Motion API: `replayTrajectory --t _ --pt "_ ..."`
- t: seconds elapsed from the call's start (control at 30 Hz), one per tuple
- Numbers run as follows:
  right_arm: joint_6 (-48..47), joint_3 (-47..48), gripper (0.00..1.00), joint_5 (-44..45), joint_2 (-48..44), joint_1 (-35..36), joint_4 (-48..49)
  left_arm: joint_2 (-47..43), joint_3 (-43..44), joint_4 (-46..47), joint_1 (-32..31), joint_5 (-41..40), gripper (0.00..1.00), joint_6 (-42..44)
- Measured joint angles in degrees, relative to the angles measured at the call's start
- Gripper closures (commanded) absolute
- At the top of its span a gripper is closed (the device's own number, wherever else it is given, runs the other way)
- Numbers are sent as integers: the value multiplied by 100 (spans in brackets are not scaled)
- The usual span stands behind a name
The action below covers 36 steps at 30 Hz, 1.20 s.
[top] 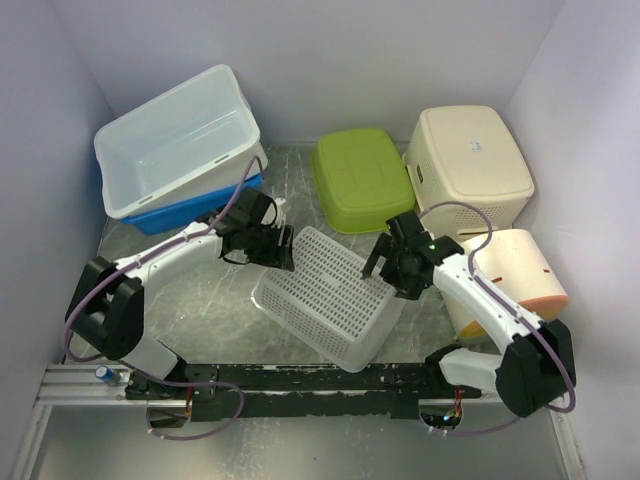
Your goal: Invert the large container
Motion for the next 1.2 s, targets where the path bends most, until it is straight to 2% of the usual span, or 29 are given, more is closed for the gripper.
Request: replayTrajectory --t 0.23,0.47,0.6,0.8,0.9,1.2 --pt "-514 527 4 380 592 -13 74 -254 -155 -212 -417 -542 29 -601" --pt "-789 931 3 1130 1154 -118 767 -363 -267 -343 -970 -529 28 -1038" --pt "-1008 1283 3 1368 1506 -127 1003 -151 -4 -490 -1145 -564 28 -1228" --pt "-1099 1419 2 2022 1449 -129 975 157 278 -468 -1419 -330 28 -1486" --pt "-1198 1419 1 2275 1360 -149 1075 286 365 -470 -1624 63 28 -1432" --pt "-1246 1469 0 2149 1193 22 1202 758 516 46 -2144 682 28 -1399"
